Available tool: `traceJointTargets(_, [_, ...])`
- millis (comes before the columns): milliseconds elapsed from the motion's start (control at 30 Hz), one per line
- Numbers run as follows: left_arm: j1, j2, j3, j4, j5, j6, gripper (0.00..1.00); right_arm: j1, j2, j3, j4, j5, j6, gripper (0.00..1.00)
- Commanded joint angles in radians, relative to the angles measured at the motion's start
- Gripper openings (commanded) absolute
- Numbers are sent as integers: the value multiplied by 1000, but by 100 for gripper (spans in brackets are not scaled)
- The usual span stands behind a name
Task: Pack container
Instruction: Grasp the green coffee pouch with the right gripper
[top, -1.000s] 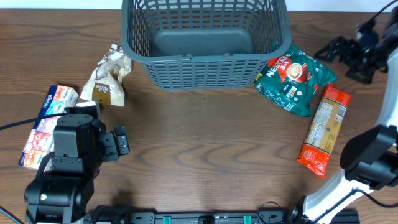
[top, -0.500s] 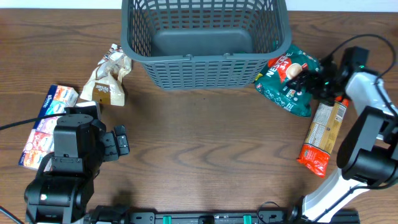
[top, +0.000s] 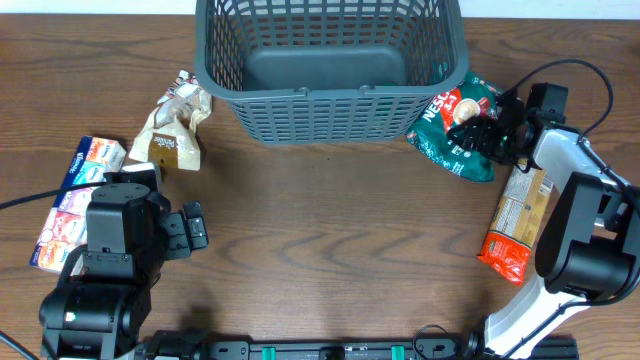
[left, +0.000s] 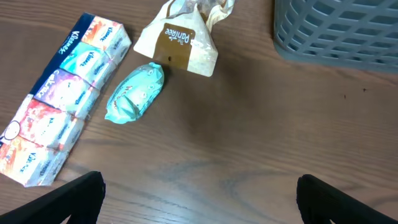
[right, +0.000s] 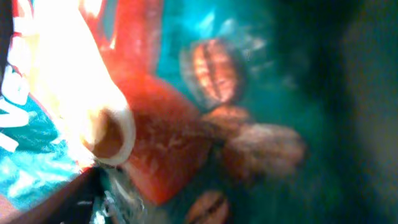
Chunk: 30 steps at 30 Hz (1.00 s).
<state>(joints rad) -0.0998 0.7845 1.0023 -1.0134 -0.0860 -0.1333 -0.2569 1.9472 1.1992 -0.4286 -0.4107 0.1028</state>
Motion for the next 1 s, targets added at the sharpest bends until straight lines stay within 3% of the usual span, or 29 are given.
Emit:
traceJointTargets(0, [5, -2, 18, 1, -12, 5, 99, 30, 22, -36, -9, 18, 5, 55])
traceJointTargets(133, [5, -2, 18, 1, -12, 5, 98, 30, 22, -36, -9, 18, 5, 36])
traceJointTargets(267, [5, -2, 18, 1, -12, 5, 99, 30, 22, -36, -10, 18, 10, 3])
traceJointTargets(600, [5, -2, 18, 1, -12, 5, 99, 27, -16, -25, -27, 34, 37, 1])
traceJointTargets(967, [5, -2, 18, 1, -12, 5, 99, 27, -307, 201, -278, 333, 92, 1])
